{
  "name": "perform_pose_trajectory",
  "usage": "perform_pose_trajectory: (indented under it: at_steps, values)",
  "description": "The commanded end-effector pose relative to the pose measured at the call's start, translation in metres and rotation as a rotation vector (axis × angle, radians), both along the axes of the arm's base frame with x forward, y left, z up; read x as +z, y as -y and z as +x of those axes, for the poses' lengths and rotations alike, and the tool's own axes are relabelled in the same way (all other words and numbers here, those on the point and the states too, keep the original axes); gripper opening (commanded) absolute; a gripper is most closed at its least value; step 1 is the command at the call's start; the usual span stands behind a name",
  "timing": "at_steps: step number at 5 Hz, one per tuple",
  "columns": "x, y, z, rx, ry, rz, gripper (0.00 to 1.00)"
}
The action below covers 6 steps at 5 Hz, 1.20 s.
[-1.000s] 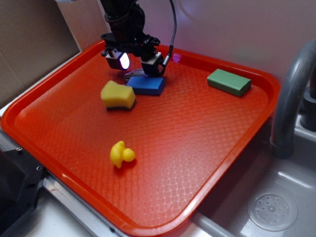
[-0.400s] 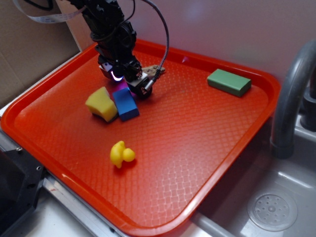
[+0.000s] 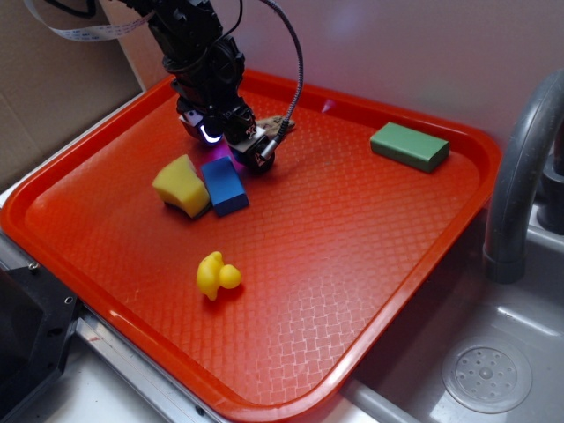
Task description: Grab the wood chip.
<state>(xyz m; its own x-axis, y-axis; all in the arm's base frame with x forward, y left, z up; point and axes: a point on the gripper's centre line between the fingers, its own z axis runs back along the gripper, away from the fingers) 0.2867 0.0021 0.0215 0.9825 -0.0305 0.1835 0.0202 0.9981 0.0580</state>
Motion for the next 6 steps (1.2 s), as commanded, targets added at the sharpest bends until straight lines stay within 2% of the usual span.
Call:
perform_pose_trajectory:
  at_steps: [1,2,3,4,5,6]
  values:
    - [0.014,-0.001,0.019,-0.025,0.025,0.038,1.0]
    - [0.012,-0.012,0.031,-0.17,0.023,0.063,1.0]
    - [0.008,-0.009,0.032,-0.313,0.024,0.058,1.0]
    - [0.006,-0.006,0.03,-0.319,0.023,0.057,1.0]
    - [0.001,-0.004,0.03,-0.285,0.013,0.07,0.43]
    - [0.0,-0.005,0.03,-0.28,0.012,0.072,0.0]
